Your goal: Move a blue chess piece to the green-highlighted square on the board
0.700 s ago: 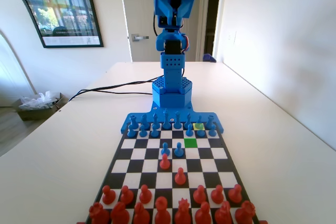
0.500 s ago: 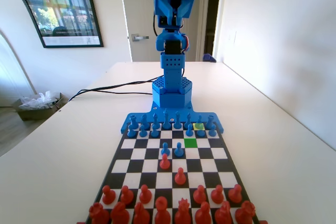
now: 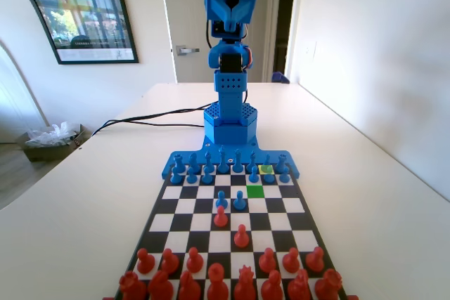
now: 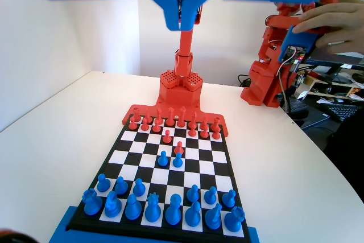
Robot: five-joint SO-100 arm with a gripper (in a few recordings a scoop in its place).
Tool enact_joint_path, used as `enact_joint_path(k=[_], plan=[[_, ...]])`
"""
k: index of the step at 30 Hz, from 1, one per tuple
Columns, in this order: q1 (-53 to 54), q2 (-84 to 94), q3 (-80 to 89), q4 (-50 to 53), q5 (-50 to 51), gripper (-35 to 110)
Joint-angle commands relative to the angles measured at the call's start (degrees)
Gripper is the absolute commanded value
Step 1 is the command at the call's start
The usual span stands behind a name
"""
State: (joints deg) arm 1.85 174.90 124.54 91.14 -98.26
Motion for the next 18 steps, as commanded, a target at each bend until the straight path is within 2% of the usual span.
enact_joint_path(k=[1, 7, 18], plan=[[0.4, 0.2, 0.3, -0.8, -0.1, 1], [-0.1, 0.2, -2.9, 0.7, 1.0, 1], [-1.8, -2.5, -12.6, 9.8, 3.2, 1]])
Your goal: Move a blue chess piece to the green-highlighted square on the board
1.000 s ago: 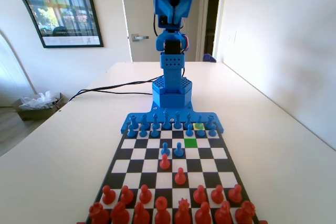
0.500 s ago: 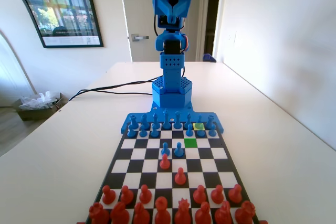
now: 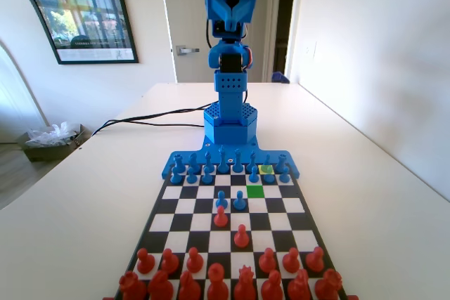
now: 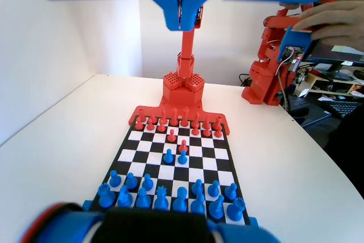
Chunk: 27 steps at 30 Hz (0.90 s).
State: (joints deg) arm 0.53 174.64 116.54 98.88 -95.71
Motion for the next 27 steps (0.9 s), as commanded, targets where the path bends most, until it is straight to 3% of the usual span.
enact_joint_path(k=[1, 17, 27], plan=[[-0.7, -3.2, -5.4, 2.5, 1.1, 1], [-5.6, -19.6, -16.3, 4.8, 21.9, 1], [-10.6, -29.0, -11.6, 2.9, 35.0, 1]])
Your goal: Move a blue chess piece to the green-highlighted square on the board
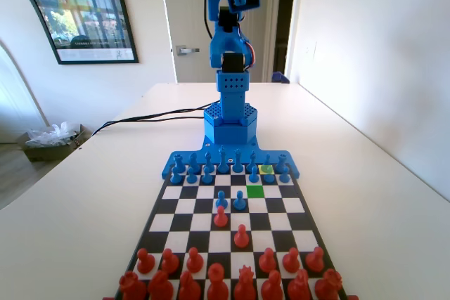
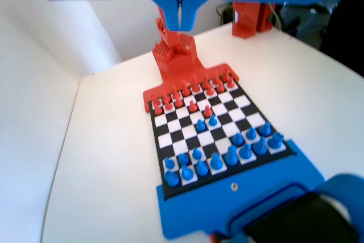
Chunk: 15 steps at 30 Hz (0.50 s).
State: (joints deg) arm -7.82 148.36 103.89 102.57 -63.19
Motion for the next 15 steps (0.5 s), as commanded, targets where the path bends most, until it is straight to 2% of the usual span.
enact_joint_path(k=[1, 15], plan=[[-3.1, -3.5, 2.4, -1.1, 3.5, 1], [-11.1, -11.2, 12.7, -6.2, 11.4, 2]])
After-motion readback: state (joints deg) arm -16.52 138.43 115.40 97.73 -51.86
